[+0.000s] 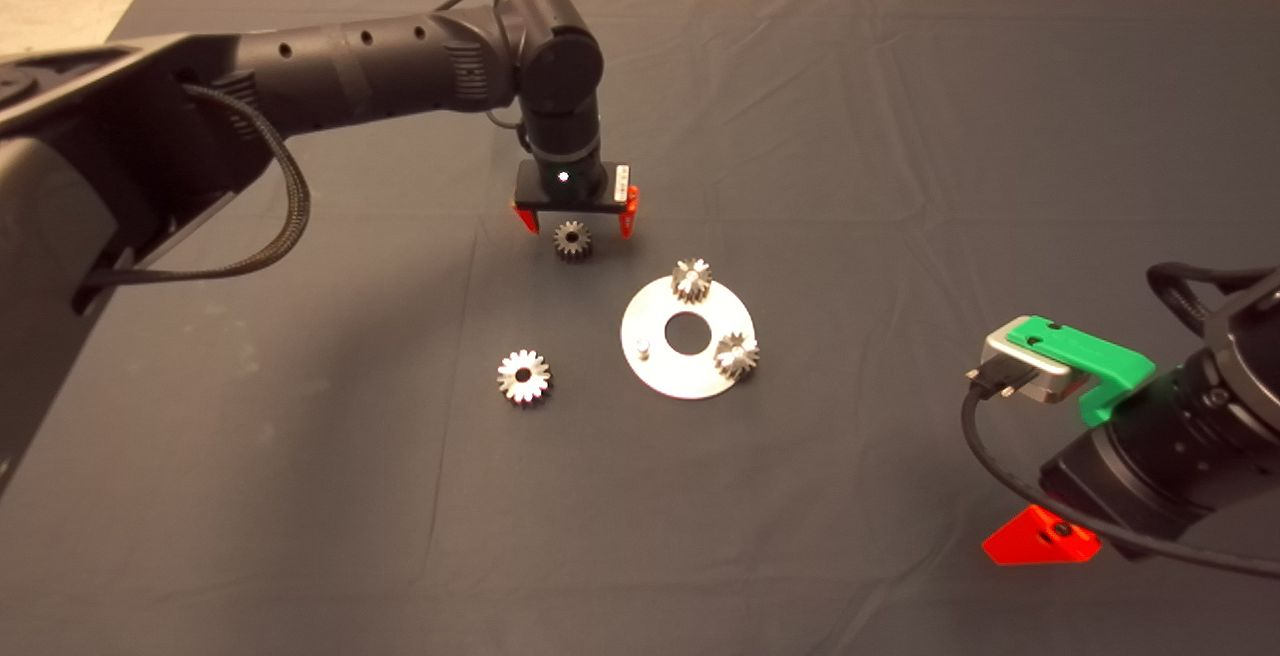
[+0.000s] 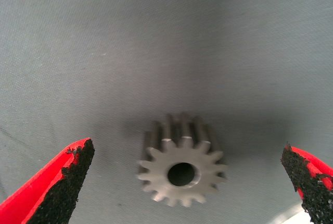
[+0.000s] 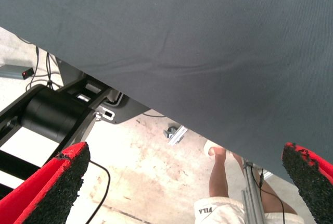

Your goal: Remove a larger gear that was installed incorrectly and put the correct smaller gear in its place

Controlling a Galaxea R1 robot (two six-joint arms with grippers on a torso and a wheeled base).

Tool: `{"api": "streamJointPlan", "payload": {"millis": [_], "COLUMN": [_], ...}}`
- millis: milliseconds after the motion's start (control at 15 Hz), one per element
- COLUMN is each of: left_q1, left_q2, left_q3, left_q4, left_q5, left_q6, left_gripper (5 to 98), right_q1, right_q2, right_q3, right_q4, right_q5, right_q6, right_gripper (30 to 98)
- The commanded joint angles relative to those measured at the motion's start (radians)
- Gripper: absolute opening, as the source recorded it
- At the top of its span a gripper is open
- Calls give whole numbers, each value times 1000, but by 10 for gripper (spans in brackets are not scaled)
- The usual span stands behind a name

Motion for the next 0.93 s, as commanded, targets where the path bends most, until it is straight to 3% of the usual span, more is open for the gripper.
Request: {"api": "streamJointPlan", "payload": {"millis": [0,267,867], "left_q1": [-18,-18,-12], "left_q2": [3,1,-6], "left_q3": [0,2,14], "left_q4": [0,-1,0], "left_q5": [0,-2,3], "left_q6": [16,18,20], "left_gripper": [930,930,800], "right_q1": [23,23,23], "right_q2": [-2,-2,-2], "right_q3": [3,3,3], "right_q4": [33,32,33], "right_q5": [3,3,3], "right_q6": [1,1,1], "right_gripper": [977,977,977]}}
